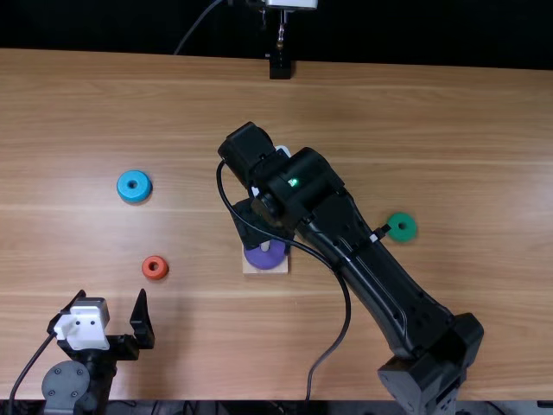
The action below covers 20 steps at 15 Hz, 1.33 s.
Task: Build the Hanoi tower: stack the rings onto the peg from bottom to top in this color order: purple, dark blue, light blue, dark green, light green, yellow, orange.
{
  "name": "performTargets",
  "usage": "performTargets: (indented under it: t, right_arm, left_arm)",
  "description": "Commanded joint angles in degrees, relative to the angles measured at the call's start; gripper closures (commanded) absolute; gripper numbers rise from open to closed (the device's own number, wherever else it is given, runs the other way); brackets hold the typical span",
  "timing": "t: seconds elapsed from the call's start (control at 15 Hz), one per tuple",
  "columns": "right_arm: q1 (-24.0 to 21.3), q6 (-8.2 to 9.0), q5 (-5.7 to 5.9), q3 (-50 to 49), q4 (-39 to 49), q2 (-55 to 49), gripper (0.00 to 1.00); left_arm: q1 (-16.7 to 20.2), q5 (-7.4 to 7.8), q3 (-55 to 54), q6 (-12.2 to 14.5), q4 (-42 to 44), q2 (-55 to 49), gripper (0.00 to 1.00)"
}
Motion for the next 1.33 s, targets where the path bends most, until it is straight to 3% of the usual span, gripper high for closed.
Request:
performTargets:
  t: [0.0, 0.07, 0.13, 0.6, 0.8, 0.93, 1.0, 1.2, 1.27]
  right_arm:
    - [0.70, 0.23, 0.47, -0.55, 0.07, 0.88, 0.49]
    - [0.70, 0.13, 0.47, -0.63, -0.14, 0.96, 0.03]
    - [0.70, 0.13, 0.47, -0.72, -0.24, 1.14, 0.00]
    - [0.26, 0.65, 0.57, 0.16, 2.92, 0.70, 0.00]
    - [-0.44, 4.34, 0.89, 1.21, 6.82, 0.26, 0.00]
    - [-3.96, 4.24, 1.10, -0.90, 14.63, -3.78, 0.00]
    - [-6.24, 4.13, 1.52, -4.68, 18.32, -7.39, 0.00]
    - [-10.37, 3.08, 6.16, -19.09, 32.13, -16.61, 0.00]
    - [-12.13, 2.97, 6.27, -24.54, 35.72, -20.83, 0.00]
  left_arm:
    - [-0.07, 0.13, -6.09, 0.58, -4.58, -0.71, 0.00]
    - [-0.07, 0.13, -6.09, 0.58, -4.58, -0.71, 0.00]
    - [-0.07, 0.13, -6.09, 0.58, -4.58, -0.71, 0.00]
    - [-0.07, 0.13, -6.09, 0.58, -4.58, -0.71, 0.00]
    - [-0.07, 0.13, -6.09, 0.58, -4.58, -0.71, 0.00]
    - [-0.07, 0.13, -6.09, 0.58, -4.58, -0.71, 0.00]
    - [-0.07, 0.13, -6.09, 0.58, -4.58, -0.71, 0.00]
    - [-0.07, 0.13, -6.09, 0.58, -4.58, -0.71, 0.00]
    - [-0.07, 0.13, -6.09, 0.58, -4.58, -0.71, 0.00]
